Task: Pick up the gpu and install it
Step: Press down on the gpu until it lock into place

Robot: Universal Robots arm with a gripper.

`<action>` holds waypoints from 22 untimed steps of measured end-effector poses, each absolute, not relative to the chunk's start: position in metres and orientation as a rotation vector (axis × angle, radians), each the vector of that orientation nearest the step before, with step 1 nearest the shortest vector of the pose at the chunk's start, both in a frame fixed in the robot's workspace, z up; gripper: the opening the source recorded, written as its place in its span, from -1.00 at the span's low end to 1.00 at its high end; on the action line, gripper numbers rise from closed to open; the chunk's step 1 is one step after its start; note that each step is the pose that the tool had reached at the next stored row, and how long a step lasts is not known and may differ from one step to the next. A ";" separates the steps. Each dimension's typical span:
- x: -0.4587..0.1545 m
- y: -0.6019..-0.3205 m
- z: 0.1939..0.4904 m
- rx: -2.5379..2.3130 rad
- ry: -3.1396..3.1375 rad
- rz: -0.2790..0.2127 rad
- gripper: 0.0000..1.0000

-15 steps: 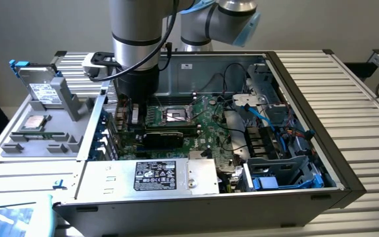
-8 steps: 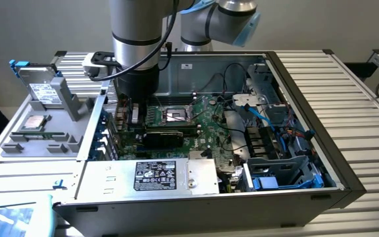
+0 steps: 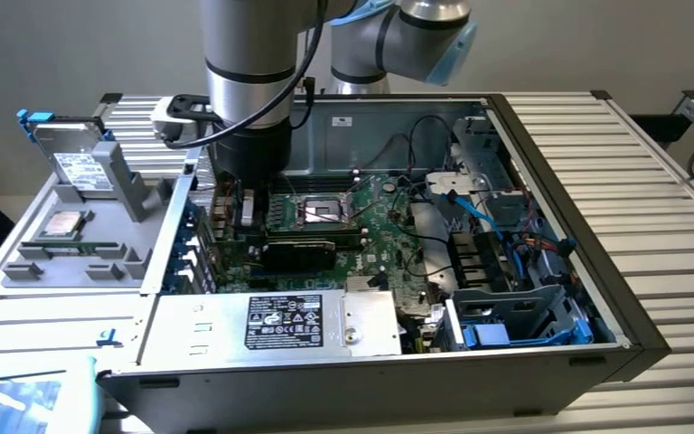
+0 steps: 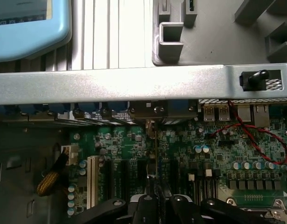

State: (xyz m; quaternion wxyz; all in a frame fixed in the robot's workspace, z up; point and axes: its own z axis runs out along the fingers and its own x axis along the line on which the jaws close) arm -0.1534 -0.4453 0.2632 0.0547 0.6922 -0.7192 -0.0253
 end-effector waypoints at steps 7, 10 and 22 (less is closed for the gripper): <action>-0.154 -0.446 0.262 2.101 -2.183 -0.076 -0.72; -0.154 -0.446 0.261 2.100 -2.182 -0.076 -0.72; -0.153 -0.445 0.279 2.101 -2.182 -0.077 -0.72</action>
